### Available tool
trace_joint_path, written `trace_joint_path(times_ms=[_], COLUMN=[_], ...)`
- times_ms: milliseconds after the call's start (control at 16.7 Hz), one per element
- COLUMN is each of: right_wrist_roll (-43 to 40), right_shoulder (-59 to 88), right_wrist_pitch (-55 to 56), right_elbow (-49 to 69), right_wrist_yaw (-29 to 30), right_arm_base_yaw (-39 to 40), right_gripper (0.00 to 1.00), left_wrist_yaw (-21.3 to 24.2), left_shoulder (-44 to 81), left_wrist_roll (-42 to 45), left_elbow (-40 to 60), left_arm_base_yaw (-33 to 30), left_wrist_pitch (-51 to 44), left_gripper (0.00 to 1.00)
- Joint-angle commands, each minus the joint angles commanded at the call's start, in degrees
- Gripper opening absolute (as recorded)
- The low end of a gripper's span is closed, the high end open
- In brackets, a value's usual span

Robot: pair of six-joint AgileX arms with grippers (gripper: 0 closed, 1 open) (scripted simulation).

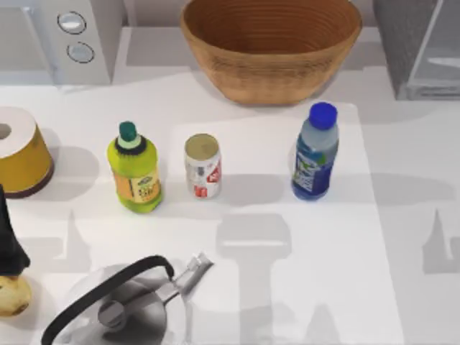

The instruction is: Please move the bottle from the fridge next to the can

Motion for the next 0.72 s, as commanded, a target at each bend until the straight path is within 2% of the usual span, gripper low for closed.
trace_joint_path(times_ms=[300,720], right_wrist_roll=[-0.2,-0.4], right_shoulder=[-8.4,-26.3], right_wrist_pitch=[-12.3,-47.7], right_elbow=[7.0,21.5], right_wrist_yaw=[0.1,-0.2], right_arm_base_yaw=[-0.2,-0.1], right_gripper=[1.00,1.00], left_wrist_yaw=[0.0,0.0], left_shoulder=[0.0,0.0], left_wrist_roll=[0.0,0.0], left_elbow=[0.0,0.0], left_arm_base_yaw=[0.0,0.0], left_wrist_pitch=[0.0,0.0], left_gripper=[1.00,1.00])
